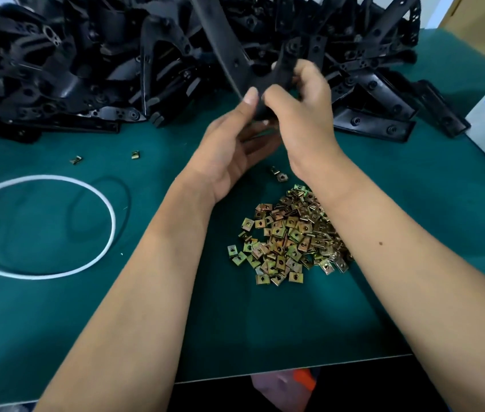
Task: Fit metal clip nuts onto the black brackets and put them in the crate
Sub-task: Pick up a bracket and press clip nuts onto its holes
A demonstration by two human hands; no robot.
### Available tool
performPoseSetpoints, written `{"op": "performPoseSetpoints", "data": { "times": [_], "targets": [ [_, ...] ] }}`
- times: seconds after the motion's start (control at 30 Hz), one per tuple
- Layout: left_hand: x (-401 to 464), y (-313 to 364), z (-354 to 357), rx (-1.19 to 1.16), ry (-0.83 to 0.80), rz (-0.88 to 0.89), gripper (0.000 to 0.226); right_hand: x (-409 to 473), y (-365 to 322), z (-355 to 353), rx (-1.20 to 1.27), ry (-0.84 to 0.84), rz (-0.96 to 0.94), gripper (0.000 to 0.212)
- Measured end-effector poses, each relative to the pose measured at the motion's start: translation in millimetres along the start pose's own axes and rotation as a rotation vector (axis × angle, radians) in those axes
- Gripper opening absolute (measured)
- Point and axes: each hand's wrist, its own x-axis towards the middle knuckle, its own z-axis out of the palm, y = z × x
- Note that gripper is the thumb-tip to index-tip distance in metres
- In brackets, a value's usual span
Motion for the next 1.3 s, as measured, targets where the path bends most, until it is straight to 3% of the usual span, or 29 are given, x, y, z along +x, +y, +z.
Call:
{"op": "performPoseSetpoints", "data": {
  "times": [0.1,0.2,0.27,0.33,0.47,0.57,0.8,0.9,1.0,1.1,1.3],
  "targets": [
    [-4.1,0.4,3.5,-0.042,-0.023,0.086,0.022,-2.4,-3.8,-5.4,-0.054,-0.18,0.014,0.017],
    [-5.5,4.6,-4.9,-0.06,0.078,0.135,0.01,-1.8,-7.2,-13.6,-0.41,-0.199,-0.102,0.033],
    [-4.3,5.8,-9.5,-0.03,0.171,0.181,0.004,-5.6,-9.1,-19.8,-0.501,-0.185,-0.131,0.046],
    [-2.9,7.2,-12.1,-0.053,0.246,0.212,0.004,-8.3,-10.2,-27.7,-0.576,-0.244,-0.168,0.04],
    [0.1,9.8,-18.7,-0.092,0.28,0.215,0.009,-11.8,-15.2,-43.0,-0.825,-0.841,-0.044,0.016],
    [0.1,8.4,-21.1,-0.063,0.303,0.167,0.016,-19.0,-14.3,-45.8,-0.956,-1.016,0.014,0.014],
    [-0.5,7.1,-23.2,0.049,0.305,0.11,0.014,-25.5,-8.1,-42.1,-0.984,-0.991,0.026,0.011],
    [-0.2,4.9,-23.2,0.079,0.288,0.153,0.03,-25.1,-7.2,-43.1,-0.971,-0.931,-0.027,0.011],
    [0.1,4.3,-21.2,0.05,0.309,0.194,0.042,-22.4,-2.7,-43.5,-0.901,-0.787,-0.069,0.012],
    [-0.9,4.1,-21.9,0.037,0.296,0.171,0.023,-18.7,3.3,-46.9,-0.786,-0.608,-0.074,0.016],
    [-4.8,1.8,-18.6,0.095,0.208,0.132,0.024,-16.8,12.4,-50.6,-0.512,-0.42,0.032,0.026]
  ]
}}
